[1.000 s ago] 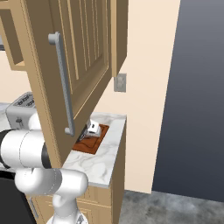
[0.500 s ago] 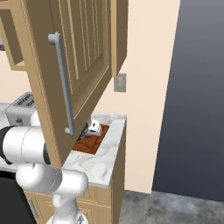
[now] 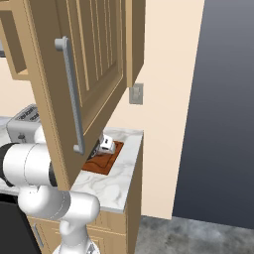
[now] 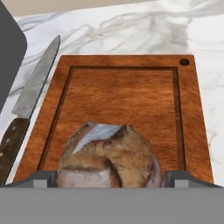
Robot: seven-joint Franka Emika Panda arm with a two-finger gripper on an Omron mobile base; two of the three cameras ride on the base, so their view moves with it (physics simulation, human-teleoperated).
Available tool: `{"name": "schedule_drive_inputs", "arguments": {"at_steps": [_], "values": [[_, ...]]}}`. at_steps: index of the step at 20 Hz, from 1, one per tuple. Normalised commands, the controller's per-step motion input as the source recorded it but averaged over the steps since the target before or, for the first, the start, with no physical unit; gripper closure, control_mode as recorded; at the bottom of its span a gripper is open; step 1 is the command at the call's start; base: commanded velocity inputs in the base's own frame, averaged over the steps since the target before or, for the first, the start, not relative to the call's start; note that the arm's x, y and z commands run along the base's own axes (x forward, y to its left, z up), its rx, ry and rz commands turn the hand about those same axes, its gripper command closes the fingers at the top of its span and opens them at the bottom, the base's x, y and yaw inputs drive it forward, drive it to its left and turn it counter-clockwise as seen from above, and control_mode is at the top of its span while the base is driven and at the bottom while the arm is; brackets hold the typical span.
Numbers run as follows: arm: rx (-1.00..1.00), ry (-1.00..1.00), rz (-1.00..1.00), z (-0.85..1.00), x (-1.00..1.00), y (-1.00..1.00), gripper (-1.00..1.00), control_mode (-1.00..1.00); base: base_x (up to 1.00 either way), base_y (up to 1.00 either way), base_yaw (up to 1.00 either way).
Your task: Pick the bread, place it on the cutting board, pick the jam, place it on the counter, and close the cabinet.
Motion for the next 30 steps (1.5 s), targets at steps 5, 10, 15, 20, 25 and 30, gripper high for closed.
{"name": "schedule_drive_inputs", "arguments": {"at_steps": [5,10,15,20,25,30], "values": [[0.0,-0.05,0.01,0.11,-0.02,0.0,-1.0,-1.0,0.0,0.0,0.0],[0.0,-0.12,0.02,0.2,-0.08,0.0,-1.0,-1.0,0.0,0.0,0.0],[0.0,-0.15,0.01,0.25,-0.09,0.0,-1.0,-1.0,0.0,0.0,0.0],[0.0,-0.17,0.01,0.3,-0.12,0.0,-1.0,-1.0,0.0,0.0,0.0],[0.0,-0.16,0.01,0.32,-0.09,0.0,-1.0,-1.0,0.0,0.0,0.0],[0.0,-0.15,0.01,0.23,-0.17,0.0,-1.0,-1.0,0.0,0.0,0.0]]}}
